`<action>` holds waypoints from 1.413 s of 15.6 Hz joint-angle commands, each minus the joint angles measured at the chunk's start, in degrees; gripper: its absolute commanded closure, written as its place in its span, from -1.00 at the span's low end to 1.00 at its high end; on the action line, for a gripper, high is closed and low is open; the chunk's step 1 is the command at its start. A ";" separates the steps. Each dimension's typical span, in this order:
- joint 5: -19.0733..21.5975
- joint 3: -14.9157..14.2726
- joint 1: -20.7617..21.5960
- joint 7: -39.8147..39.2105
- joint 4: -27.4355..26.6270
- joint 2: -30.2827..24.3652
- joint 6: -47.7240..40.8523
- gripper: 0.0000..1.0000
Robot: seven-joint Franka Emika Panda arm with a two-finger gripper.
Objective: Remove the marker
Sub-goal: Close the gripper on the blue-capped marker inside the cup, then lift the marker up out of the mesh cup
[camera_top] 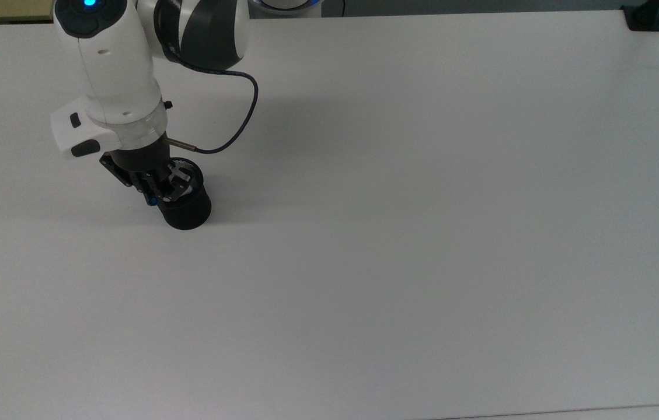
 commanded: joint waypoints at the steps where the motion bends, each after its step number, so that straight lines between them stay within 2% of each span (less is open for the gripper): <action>1: 0.53 0.05 0.06 -1.20 -0.10 -0.92 -2.02 0.78; 4: 1.06 0.05 -0.12 -1.12 0.17 -2.41 -2.81 0.78; 12: 3.25 0.23 -0.03 -1.03 1.83 -13.04 -8.77 0.78; 15: 4.57 0.49 0.32 -1.99 3.24 -13.05 -16.33 0.77; 17: 5.19 2.16 1.28 -3.05 2.37 -12.18 -19.59 0.77; 22: 5.10 2.43 7.08 -3.40 0.96 -5.33 -26.98 0.75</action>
